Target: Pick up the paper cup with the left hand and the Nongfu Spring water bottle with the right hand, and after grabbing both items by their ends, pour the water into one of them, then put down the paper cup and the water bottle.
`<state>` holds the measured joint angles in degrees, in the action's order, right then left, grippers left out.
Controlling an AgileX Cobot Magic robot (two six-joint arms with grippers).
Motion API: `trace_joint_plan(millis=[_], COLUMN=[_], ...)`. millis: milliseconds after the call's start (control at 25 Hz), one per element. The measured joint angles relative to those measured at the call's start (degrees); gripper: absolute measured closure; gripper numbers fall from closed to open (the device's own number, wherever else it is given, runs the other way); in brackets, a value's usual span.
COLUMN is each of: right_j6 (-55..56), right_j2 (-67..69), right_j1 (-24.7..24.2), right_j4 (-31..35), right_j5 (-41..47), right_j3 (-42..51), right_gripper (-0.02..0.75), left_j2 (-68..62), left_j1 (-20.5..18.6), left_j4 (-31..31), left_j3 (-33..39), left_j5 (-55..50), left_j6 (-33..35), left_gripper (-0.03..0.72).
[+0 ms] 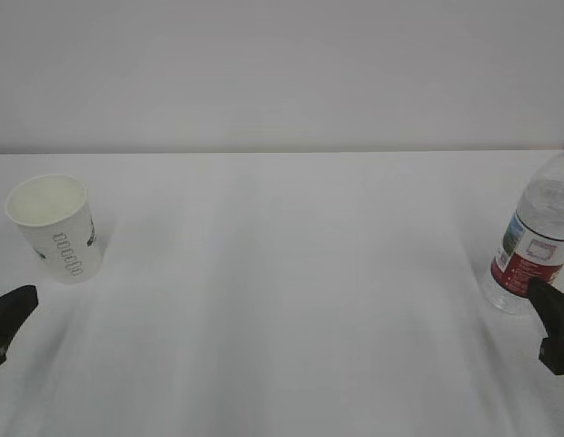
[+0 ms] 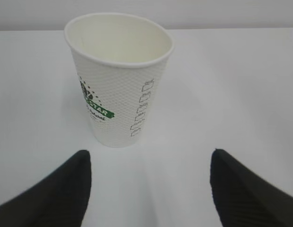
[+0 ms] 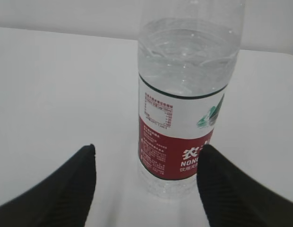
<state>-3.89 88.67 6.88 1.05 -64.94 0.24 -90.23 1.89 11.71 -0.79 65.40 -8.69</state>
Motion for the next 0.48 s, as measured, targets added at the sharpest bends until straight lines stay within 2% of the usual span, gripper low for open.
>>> trace_joint_plan(millis=[320, 480], right_j6=[0.00, 0.00], right_j2=[0.04, 0.04], right_j1=[0.00, 0.00], right_j4=[-1.05, -3.51], right_j5=[-0.32, -0.32], right_j3=[0.00, -0.54], right_gripper=[0.232, 0.157], left_j2=[0.00, -0.20], left_j1=[0.00, 0.00], left_j4=[0.12, 1.78], left_j3=[-0.02, -0.02], left_j5=[0.00, 0.03], left_j6=[1.46, 2.24], left_gripper=[0.119, 0.105])
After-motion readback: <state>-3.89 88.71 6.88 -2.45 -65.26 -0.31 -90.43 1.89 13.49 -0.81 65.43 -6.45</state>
